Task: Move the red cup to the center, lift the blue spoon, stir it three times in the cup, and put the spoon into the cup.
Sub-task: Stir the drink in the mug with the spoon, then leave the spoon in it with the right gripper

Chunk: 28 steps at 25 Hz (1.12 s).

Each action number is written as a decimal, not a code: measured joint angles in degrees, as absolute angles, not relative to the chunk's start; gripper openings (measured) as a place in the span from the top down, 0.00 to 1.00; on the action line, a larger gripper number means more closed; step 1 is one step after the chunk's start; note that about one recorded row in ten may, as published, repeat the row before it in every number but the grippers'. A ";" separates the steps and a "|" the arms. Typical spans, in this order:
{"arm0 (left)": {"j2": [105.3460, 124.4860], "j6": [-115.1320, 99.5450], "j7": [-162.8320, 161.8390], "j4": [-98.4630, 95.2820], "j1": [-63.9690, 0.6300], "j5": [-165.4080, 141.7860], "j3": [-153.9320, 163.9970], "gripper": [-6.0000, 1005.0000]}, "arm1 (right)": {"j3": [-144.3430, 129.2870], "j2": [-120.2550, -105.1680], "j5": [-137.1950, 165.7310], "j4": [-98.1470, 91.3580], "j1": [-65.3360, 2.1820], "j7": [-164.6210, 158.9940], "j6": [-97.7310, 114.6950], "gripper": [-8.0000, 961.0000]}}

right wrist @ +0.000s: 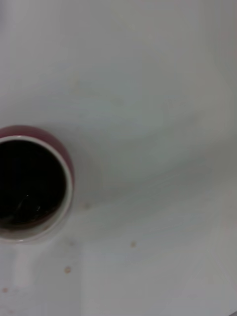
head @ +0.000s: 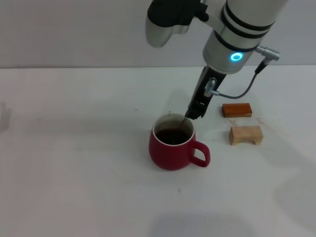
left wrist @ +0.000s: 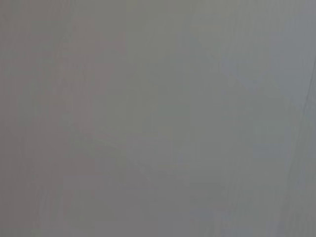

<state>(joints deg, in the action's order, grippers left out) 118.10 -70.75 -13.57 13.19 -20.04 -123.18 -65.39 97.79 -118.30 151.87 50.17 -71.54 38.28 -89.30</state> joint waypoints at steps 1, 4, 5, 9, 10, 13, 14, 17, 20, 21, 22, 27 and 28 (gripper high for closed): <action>118.10 -70.75 -13.57 13.19 -20.04 -123.18 -65.39 0.14 | 97.81 -118.30 152.17 50.17 -71.54 38.29 -89.64 0.83; 118.12 -70.76 -13.59 13.26 -20.05 -123.26 -65.39 0.14 | 97.71 -118.30 152.18 50.19 -71.54 38.49 -90.76 0.83; 118.12 -70.75 -13.60 13.26 -20.07 -123.27 -65.39 0.14 | 97.53 -118.30 151.99 50.34 -71.55 38.90 -91.86 0.83; 118.13 -70.75 -13.62 13.28 -20.18 -123.30 -65.39 0.14 | 97.47 -118.39 150.97 50.48 -71.72 39.53 -93.22 0.83; 118.13 -70.75 -13.62 13.28 -20.18 -123.30 -65.39 0.14 | 97.46 -118.42 150.65 50.49 -71.80 39.64 -93.49 0.83; 118.13 -70.75 -13.62 13.27 -20.20 -123.32 -65.39 0.14 | 97.47 -118.44 149.03 50.56 -71.97 40.12 -93.89 0.83; 118.13 -70.75 -13.62 13.27 -20.20 -123.32 -65.39 0.14 | 97.47 -118.44 149.03 50.56 -71.97 40.12 -93.89 0.83; 118.13 -70.75 -13.63 13.34 -20.22 -123.28 -65.39 0.14 | 97.47 -118.47 148.44 51.17 -71.99 40.31 -93.83 0.83; 118.13 -70.75 -13.63 13.36 -20.22 -123.25 -65.39 0.14 | 97.70 -118.64 148.25 51.38 -72.05 40.82 -93.09 0.83; 118.13 -70.75 -13.63 13.36 -20.22 -123.23 -65.39 0.14 | 97.70 -118.64 148.25 51.38 -72.05 40.82 -93.09 0.83; 118.13 -70.75 -13.63 13.36 -20.22 -123.23 -65.39 0.14 | 97.81 -118.65 148.23 51.38 -72.07 40.89 -92.59 0.83; 118.13 -70.75 -13.63 13.36 -20.32 -123.18 -65.39 0.14 | 98.05 -118.64 148.45 51.25 -72.19 40.84 -90.52 0.83; 118.13 -70.75 -13.63 13.36 -20.37 -123.15 -65.39 0.14 | 98.05 -118.59 148.88 51.17 -72.19 40.67 -90.05 0.83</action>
<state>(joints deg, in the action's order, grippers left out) 118.13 -70.75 -13.62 13.36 -20.37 -123.15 -65.39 98.05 -118.59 148.88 51.17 -72.19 40.67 -90.05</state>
